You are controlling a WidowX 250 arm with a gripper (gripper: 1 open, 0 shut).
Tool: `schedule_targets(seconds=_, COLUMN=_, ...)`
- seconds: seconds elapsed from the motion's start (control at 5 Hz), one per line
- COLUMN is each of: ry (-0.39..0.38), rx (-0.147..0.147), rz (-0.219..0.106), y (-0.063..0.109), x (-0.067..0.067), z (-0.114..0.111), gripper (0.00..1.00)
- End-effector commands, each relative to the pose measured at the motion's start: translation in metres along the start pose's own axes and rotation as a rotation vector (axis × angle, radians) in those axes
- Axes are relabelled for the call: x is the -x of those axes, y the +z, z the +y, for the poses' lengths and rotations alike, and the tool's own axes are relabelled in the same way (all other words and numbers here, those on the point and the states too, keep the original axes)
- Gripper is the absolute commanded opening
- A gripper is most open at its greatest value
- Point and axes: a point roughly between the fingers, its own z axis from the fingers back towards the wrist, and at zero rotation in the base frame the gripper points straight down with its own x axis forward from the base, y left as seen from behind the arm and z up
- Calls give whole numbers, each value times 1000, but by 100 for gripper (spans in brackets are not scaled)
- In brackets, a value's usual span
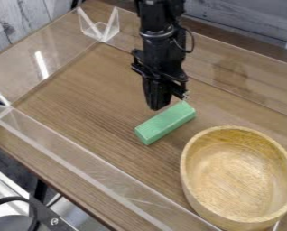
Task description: Put the green block in the brown bowl
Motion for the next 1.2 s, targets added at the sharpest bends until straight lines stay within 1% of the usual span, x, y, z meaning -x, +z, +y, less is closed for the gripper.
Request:
schedule_targets(seconds=0.0, ry=-15, rx=-35, rz=-72, y=19, x=-14, z=2, gripper=100)
schedule_targets(seconds=0.4, ry=-21, rx=-27, rz=-43, y=4, x=-16, z=5, gripper=100)
schedule_targets(seconds=0.8, ry=-35, rx=-29, rz=12, y=-23, x=-16, z=11, gripper=100)
schedule_targets(seconds=1.0, ry=-28, rx=-26, rz=27, y=-30, x=-17, z=13, gripper=0)
